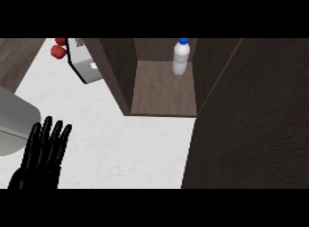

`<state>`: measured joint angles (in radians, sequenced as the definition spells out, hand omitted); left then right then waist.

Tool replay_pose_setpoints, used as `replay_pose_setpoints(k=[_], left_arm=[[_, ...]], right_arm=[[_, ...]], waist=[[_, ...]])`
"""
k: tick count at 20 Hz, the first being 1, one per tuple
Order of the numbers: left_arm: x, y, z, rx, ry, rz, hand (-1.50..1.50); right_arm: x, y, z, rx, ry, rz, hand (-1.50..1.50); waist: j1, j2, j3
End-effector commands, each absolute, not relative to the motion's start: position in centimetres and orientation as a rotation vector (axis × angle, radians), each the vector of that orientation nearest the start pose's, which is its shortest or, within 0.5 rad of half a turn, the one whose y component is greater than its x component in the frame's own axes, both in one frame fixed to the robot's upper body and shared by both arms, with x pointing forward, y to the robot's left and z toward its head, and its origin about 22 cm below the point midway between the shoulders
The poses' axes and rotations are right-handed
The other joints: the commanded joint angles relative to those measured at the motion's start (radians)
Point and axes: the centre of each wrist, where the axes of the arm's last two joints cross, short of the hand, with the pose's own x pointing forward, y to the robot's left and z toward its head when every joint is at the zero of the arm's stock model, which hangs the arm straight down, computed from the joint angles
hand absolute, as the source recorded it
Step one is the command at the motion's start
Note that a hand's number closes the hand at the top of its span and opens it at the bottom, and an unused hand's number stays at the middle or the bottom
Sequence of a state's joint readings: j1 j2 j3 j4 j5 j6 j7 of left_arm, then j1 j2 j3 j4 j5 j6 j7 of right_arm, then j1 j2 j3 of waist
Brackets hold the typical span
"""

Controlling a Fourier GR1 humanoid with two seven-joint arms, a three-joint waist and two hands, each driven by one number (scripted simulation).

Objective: Pick up the bottled water, place it into the cabinet and close the cabinet

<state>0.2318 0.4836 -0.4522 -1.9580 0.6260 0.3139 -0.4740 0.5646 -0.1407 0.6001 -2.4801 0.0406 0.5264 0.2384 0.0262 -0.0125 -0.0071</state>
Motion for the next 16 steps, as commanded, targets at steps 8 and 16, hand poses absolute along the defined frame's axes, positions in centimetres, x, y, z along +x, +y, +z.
replay_pose_setpoints(k=[8,16], left_arm=[[14.9,25.3,4.5,-0.301,-1.883,0.170,-1.50],[15.4,26.7,5.2,-0.315,-1.895,0.161,-1.50]], right_arm=[[9.3,-12.3,16.5,0.620,-1.775,0.870,1.50],[11.1,-10.7,16.7,0.602,-1.788,0.944,1.50]], waist=[[0.018,0.002,-0.006],[0.018,0.011,-0.005]])
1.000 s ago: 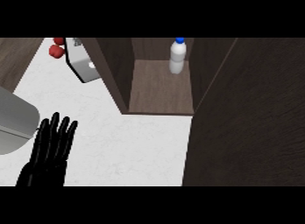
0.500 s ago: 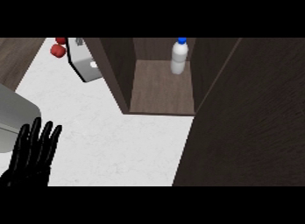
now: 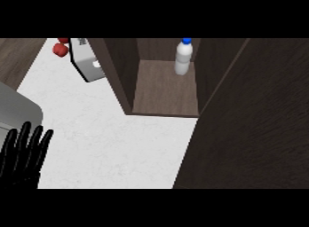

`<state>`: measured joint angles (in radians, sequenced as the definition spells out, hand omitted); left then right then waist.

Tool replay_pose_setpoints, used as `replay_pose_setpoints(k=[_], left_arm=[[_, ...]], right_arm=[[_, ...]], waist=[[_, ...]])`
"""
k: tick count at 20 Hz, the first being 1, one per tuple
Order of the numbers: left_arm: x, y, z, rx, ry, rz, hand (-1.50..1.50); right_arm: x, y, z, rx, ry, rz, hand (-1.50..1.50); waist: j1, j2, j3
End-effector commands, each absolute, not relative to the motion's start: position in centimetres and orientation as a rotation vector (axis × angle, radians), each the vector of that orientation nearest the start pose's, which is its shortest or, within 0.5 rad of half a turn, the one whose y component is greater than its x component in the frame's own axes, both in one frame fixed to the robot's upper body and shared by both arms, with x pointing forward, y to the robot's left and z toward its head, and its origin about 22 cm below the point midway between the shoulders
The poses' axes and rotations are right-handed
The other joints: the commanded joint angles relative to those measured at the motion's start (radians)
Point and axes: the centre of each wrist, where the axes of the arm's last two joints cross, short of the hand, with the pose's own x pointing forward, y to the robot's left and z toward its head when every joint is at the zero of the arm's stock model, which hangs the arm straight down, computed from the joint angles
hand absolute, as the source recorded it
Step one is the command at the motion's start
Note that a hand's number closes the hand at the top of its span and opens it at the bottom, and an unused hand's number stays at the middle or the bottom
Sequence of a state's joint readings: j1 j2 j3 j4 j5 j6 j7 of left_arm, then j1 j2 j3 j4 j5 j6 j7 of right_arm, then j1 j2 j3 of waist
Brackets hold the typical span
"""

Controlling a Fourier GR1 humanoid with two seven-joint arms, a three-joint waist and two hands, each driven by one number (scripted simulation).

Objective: Pick up the bottled water, place it into the cabinet and close the cabinet

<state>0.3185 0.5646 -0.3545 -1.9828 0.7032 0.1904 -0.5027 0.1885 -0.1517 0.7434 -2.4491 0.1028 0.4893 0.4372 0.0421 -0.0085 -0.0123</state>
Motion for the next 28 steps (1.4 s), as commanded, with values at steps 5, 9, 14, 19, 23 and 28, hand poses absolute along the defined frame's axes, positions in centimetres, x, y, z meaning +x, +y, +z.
replay_pose_setpoints(k=[5,9,14,19,23,28], left_arm=[[15.0,26.7,5.0,-0.340,-1.896,0.155,-1.50],[14.8,27.1,5.6,-0.369,-1.902,0.140,-1.50],[14.8,27.5,5.3,-0.353,-1.899,0.152,-1.50],[14.9,27.6,5.0,-0.370,-1.902,0.130,-1.50],[15.4,27.8,6.0,-0.393,-1.928,0.122,-1.50],[15.4,27.7,6.0,-0.438,-1.925,0.083,-1.50]], right_arm=[[11.4,-10.3,16.4,0.634,-1.769,0.964,1.50],[11.7,-10.5,16.7,0.628,-1.764,0.978,1.50],[12.3,-10.7,16.4,0.641,-1.763,0.939,1.50],[12.6,-10.6,15.7,0.712,-1.716,0.903,1.50],[12.8,-10.0,14.8,0.816,-1.611,0.926,1.50],[12.6,-9.2,12.2,1.069,-1.344,0.933,1.50]], waist=[[0.016,0.007,-0.002],[0.037,0.008,-0.003],[0.049,0.019,-0.002],[0.059,0.032,-0.003],[0.082,0.044,-0.002],[0.141,0.070,-0.004]])
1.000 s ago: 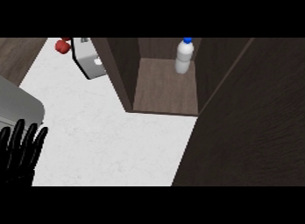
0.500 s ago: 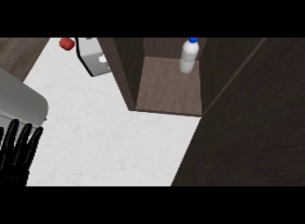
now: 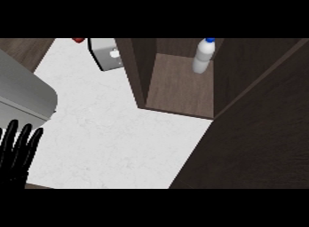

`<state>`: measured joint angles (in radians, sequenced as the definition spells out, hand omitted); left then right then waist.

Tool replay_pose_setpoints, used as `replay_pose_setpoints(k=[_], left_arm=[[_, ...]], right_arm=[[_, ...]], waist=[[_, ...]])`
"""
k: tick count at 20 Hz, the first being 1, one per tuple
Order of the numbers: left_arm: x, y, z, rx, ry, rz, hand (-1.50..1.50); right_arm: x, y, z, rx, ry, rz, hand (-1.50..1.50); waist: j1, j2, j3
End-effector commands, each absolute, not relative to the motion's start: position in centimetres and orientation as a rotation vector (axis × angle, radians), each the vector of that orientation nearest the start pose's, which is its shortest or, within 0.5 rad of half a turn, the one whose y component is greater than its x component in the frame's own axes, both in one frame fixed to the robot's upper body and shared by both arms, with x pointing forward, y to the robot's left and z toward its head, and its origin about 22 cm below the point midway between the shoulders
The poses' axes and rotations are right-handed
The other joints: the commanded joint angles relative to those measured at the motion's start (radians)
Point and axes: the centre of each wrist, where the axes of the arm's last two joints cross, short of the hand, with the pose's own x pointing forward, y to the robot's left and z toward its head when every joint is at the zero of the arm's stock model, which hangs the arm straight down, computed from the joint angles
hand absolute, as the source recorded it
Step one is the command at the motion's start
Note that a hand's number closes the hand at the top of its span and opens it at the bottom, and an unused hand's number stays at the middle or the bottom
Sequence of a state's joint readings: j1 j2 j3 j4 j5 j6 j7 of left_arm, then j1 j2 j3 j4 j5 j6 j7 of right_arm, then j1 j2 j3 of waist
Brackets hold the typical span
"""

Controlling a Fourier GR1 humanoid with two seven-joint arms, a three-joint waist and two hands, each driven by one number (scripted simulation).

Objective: Pick up the bottled water, place it into the cabinet and close the cabinet

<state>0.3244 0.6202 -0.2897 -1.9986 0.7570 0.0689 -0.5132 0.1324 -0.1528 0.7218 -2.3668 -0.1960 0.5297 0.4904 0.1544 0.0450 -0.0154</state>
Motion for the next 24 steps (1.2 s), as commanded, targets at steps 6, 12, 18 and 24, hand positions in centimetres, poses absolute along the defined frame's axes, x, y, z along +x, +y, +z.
replay_pose_setpoints(k=[6,12,18,24], left_arm=[[15.4,28.5,6.0,-0.413,-1.922,0.086,-1.50],[15.2,29.1,6.1,-0.376,-1.930,0.113,-1.50],[15.1,28.7,5.8,-0.403,-1.919,0.117,-1.50],[15.2,29.0,6.3,-0.430,-1.901,0.097,-1.50]], right_arm=[[14.6,-11.3,12.4,1.019,-1.417,0.660,1.50],[15.4,-13.8,12.4,0.867,-1.523,0.445,1.50],[18.0,-14.6,11.6,0.775,-1.539,0.309,1.50],[23.9,-12.9,12.3,0.662,-1.537,0.189,1.50]], waist=[[-0.017,-0.001,0.004],[-0.051,-0.005,0.006],[-0.036,0.000,0.006],[-0.013,-0.010,0.011]])
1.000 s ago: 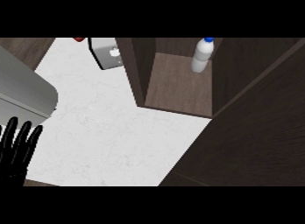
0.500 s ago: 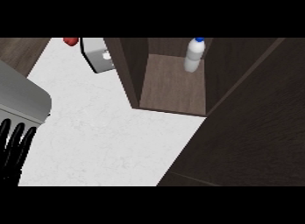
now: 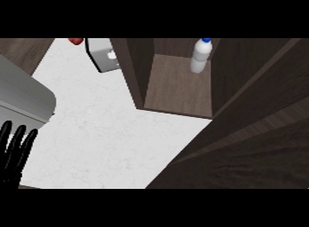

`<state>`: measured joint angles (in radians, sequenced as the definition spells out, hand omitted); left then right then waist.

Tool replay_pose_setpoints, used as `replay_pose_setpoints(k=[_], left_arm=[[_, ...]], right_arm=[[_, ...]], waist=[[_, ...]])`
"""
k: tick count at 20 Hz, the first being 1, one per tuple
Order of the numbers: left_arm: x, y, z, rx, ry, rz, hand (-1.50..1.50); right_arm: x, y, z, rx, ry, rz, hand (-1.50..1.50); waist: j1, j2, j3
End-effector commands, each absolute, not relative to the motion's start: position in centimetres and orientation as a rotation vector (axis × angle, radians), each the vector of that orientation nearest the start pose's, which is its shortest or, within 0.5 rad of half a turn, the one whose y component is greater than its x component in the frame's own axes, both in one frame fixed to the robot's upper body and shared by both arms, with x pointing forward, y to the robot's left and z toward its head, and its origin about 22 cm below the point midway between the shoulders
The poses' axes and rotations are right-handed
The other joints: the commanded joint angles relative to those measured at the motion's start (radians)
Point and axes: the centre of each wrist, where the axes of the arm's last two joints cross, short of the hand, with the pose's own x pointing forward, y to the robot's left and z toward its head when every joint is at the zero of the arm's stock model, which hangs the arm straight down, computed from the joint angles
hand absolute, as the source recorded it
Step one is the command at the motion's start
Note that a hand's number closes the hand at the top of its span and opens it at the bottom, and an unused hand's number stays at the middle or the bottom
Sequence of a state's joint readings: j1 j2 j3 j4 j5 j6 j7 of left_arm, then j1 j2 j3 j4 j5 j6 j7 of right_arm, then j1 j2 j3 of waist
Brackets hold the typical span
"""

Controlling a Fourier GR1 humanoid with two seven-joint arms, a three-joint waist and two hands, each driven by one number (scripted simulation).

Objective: Pick up the bottled water, place it into the cabinet and close the cabinet

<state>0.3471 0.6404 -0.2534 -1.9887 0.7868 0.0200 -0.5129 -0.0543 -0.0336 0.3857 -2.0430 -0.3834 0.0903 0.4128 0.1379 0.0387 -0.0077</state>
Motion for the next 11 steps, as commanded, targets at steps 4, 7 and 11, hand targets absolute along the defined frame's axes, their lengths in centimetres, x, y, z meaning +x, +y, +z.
replay_pose_setpoints(k=[4,7,11], left_arm=[[14.7,28.8,5.7,-0.451,-1.888,0.088,-1.50],[15.4,30.0,5.5,-0.425,-1.897,0.098,-1.50],[15.5,29.7,5.2,-0.425,-1.887,0.108,-1.50]], right_arm=[[28.5,-11.0,13.8,0.619,-1.529,0.116,1.50],[31.8,-8.8,14.8,0.593,-1.514,0.114,1.50],[35.7,-6.6,17.3,0.603,-1.497,0.101,1.50]], waist=[[0.021,-0.008,0.005],[0.008,-0.008,0.005],[-0.015,-0.012,0.006]])
